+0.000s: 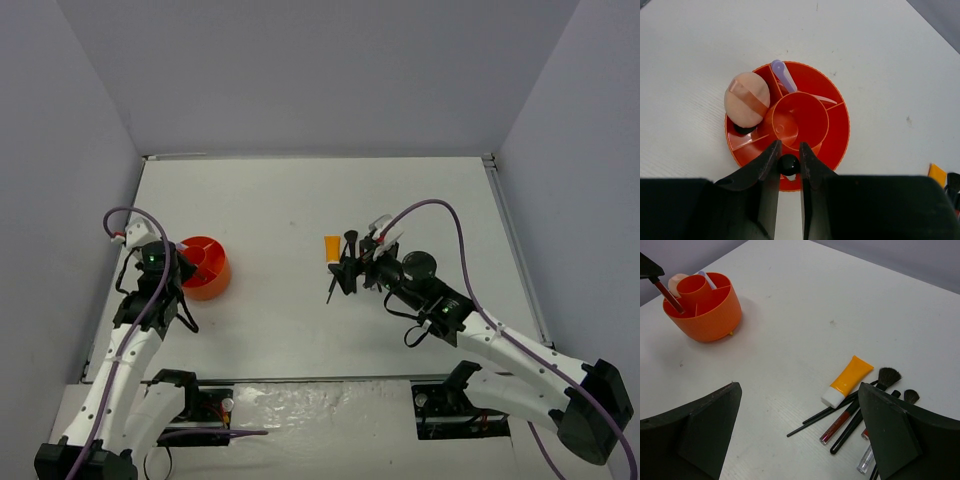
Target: Organize the makeup
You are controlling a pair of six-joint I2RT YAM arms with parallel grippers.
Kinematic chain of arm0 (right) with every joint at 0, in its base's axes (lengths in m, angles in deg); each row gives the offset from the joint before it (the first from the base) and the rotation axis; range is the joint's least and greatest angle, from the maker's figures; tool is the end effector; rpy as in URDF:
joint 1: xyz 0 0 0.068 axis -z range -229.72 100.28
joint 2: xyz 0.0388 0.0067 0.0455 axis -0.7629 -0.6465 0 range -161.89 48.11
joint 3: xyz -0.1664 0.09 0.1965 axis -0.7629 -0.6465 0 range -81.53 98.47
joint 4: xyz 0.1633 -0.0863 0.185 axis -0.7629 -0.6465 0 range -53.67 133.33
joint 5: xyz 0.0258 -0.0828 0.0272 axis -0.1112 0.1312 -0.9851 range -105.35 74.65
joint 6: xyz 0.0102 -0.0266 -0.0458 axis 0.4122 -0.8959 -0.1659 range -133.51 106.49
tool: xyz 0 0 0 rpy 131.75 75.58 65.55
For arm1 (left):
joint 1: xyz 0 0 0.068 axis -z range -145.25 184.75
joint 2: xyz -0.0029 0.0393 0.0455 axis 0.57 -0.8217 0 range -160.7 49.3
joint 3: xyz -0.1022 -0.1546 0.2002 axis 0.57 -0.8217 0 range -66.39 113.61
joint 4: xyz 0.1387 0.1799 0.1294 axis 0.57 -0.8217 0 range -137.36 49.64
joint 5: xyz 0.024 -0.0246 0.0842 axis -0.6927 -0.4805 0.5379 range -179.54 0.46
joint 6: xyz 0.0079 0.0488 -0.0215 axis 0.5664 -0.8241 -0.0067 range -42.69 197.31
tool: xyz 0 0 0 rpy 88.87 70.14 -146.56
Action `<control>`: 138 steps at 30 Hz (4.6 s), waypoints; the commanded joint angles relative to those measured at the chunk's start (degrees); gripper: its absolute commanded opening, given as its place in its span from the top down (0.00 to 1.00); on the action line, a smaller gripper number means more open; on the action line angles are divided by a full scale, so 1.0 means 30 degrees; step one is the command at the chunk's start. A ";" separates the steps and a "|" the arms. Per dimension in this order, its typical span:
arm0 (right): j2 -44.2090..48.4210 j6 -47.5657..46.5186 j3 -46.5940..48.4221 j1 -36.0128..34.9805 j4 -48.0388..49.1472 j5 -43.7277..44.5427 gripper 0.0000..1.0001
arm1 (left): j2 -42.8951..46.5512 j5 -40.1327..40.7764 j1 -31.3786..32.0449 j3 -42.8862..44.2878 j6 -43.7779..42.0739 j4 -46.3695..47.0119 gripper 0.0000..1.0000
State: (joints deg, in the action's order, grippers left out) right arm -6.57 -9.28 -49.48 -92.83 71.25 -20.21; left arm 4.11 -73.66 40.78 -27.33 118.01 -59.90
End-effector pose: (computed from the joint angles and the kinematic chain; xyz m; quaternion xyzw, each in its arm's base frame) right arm 0.1625 0.1565 0.3001 -0.2536 0.6243 0.3226 0.6648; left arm 0.1816 -0.0094 0.2875 -0.3200 0.7784 -0.1017 0.5304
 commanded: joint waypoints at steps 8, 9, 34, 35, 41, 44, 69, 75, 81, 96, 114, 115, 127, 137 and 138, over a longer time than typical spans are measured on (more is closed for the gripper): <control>0.0358 0.0177 0.0285 0.0299 0.1147 0.1063 0.00 | -0.0341 0.1027 -0.0252 -0.0822 0.0916 0.3215 0.88; 0.0321 0.0301 0.0347 0.0340 0.0911 0.1519 0.00 | -0.0326 0.1045 -0.0252 -0.0899 0.1001 0.3135 0.86; -0.4292 0.6157 0.1968 0.3513 -0.5993 0.5498 0.35 | -0.0848 -0.1312 -0.0281 0.7248 -0.4607 -0.4131 0.03; -0.4619 0.6240 0.2035 0.3529 -0.6058 0.5367 0.36 | -0.1178 -0.1988 -0.0281 0.7816 -0.5427 -0.4539 0.03; -0.7116 0.6659 0.2307 0.3411 -0.5957 0.5098 0.57 | -0.1688 -0.3203 -0.0281 0.7772 -0.7005 -0.4620 0.03; -0.7719 0.6709 0.2418 0.3238 -0.5821 0.5145 0.63 | -0.1346 -0.3555 -0.0293 0.6480 -0.6938 -0.3839 0.03; -1.1950 0.7102 0.2940 0.2533 -0.4885 0.6529 0.87 | -0.1359 -0.5264 -0.1190 0.6037 -0.6682 -0.3626 0.03; -1.0880 0.6930 0.2862 0.2081 -0.4914 0.6935 1.00 | -0.1236 -0.6262 -0.1190 0.5993 -0.6592 -0.3311 0.03; -0.6567 0.5834 0.2517 0.0756 -0.4360 0.7153 1.00 | -0.1077 -0.9862 -0.1160 0.6139 -0.5100 -0.2761 0.03; -0.2370 0.2078 0.0157 -0.0942 0.5355 -0.2736 1.00 | -0.1695 -1.2908 0.4410 0.6549 0.0027 0.2686 0.03; -0.3832 0.2107 0.0828 -0.2099 0.8422 -0.4092 1.00 | -0.5029 -0.9560 1.0135 0.7171 0.0115 0.5102 0.31; -0.3815 0.2107 0.0811 -0.2116 0.8456 -0.4092 1.00 | -0.5168 -0.9490 1.0240 0.7206 0.0115 0.5084 0.34; -0.3840 0.2254 0.0748 -0.2154 0.8709 -0.4063 0.98 | -0.5768 -0.8868 1.1057 0.7248 -0.0061 0.5105 0.95; -0.3383 0.2092 0.1042 -0.2154 0.6915 -0.1781 0.12 | -0.4912 -0.5972 1.1155 0.6818 -0.0726 0.3586 1.00; -0.3253 0.2004 0.1105 -0.2154 0.6473 -0.1389 0.04 | -0.4653 -0.5142 1.1143 0.6737 -0.0876 0.3158 1.00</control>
State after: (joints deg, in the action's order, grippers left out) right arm -18.41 -2.16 -49.49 -98.96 89.78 -29.77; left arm -13.49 -97.99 74.08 -9.10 117.78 -49.32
